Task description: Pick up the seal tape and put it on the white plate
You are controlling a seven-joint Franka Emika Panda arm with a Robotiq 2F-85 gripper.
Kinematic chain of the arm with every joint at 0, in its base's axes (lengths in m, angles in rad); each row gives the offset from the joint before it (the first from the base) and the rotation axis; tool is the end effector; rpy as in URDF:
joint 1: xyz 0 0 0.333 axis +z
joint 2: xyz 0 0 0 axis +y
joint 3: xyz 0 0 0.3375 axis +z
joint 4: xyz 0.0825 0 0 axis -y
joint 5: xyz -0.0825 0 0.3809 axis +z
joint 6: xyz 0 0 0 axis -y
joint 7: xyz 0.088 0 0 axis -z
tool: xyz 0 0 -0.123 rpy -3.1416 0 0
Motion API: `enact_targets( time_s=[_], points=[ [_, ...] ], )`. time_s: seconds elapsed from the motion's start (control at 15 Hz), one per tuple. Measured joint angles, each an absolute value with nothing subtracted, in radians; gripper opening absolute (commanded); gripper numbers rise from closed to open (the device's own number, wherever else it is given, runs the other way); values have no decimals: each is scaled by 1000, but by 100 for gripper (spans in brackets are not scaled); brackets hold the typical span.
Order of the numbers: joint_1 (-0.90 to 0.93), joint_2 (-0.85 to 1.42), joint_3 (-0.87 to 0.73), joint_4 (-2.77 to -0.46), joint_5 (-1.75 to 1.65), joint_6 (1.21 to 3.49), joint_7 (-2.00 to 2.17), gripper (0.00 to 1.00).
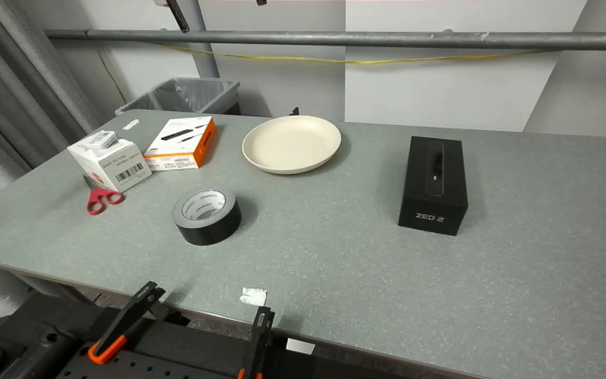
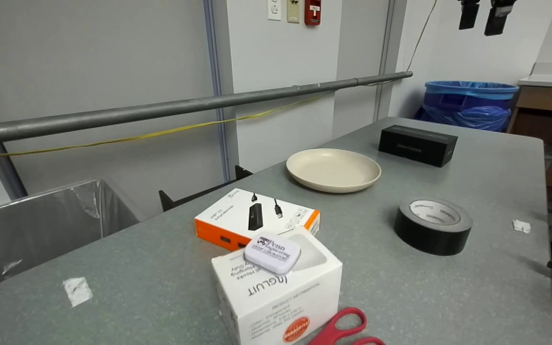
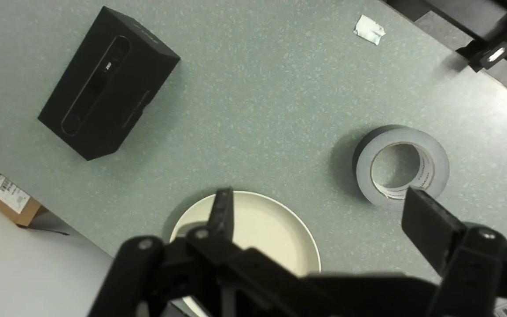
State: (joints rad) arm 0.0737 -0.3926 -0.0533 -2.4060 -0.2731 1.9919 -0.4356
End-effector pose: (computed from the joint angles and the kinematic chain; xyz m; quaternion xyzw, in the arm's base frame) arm 0.4137 -0.0132 0.4648 0.9527 0.2818 -0.0333 0.1090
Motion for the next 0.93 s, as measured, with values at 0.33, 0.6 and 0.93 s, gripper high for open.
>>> enact_targets(
  time_s=[0.33, 0.6, 0.93],
  points=[
    [74, -372, -61, -2422, -253, 2004, -451, 100],
    [74, -300, -88, -2492, -151, 2095, -482, 100],
    [74, -205, -85, -2564, -48, 2256, -478, 100]
  ],
)
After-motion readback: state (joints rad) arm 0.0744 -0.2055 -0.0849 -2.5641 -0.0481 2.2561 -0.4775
